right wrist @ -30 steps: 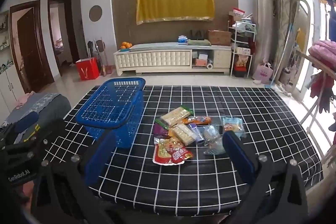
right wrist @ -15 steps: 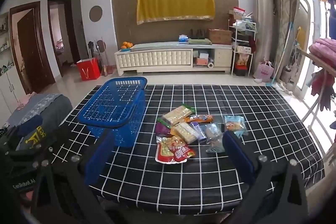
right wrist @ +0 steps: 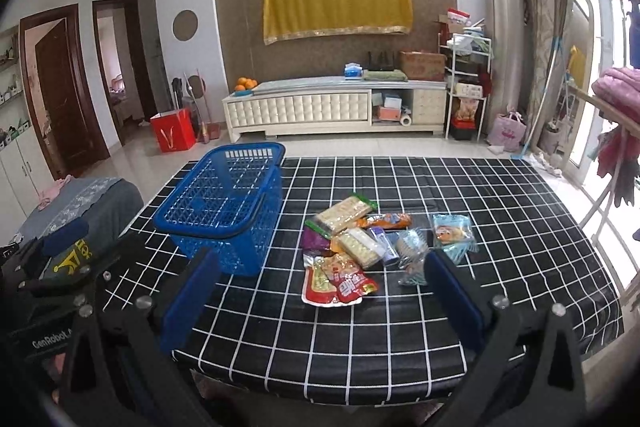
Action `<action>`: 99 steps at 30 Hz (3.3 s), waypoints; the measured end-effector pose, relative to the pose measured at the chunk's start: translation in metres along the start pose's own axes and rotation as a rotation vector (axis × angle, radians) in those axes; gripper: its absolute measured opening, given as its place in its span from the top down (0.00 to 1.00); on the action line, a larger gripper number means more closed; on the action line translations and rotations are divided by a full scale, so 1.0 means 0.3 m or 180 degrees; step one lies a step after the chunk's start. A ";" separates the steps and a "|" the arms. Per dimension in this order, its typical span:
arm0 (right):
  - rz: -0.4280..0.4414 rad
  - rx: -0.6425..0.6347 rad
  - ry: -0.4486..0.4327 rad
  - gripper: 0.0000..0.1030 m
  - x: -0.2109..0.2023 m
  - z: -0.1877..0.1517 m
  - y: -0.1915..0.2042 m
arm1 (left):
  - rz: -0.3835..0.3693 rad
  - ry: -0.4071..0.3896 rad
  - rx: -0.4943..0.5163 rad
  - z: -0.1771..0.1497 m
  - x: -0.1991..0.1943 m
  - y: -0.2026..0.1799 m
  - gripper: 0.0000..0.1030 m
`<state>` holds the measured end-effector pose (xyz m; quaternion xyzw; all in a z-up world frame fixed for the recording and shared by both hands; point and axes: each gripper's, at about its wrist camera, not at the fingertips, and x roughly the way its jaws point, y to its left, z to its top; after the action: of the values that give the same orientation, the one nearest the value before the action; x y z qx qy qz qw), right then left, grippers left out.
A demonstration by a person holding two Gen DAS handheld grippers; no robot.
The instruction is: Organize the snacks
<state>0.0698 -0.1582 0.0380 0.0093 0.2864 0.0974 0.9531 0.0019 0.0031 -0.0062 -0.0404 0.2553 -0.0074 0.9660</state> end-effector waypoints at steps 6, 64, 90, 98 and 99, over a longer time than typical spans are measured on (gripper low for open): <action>0.0001 -0.0005 0.0011 0.00 -0.002 -0.003 -0.003 | -0.0006 0.0006 0.0008 -0.004 0.001 -0.005 0.00; -0.0038 0.0011 0.0014 0.00 0.001 0.091 -0.065 | -0.0163 0.0010 0.0001 0.107 0.029 -0.053 0.00; -0.0228 0.0650 0.0647 0.00 0.291 0.076 -0.573 | -0.0805 0.0586 0.0615 0.161 0.512 -0.509 0.00; -0.0126 0.0358 0.1026 0.00 0.464 -0.044 -0.581 | -0.0694 0.1109 0.0438 -0.010 0.691 -0.508 0.00; -0.0131 0.0336 0.1072 0.00 0.489 -0.059 -0.580 | -0.0677 0.1149 0.0423 -0.021 0.699 -0.506 0.00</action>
<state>0.2112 -0.3017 -0.0694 0.0369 0.4468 0.0629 0.8916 0.1821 -0.1560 -0.1025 -0.0013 0.4173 -0.1332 0.8990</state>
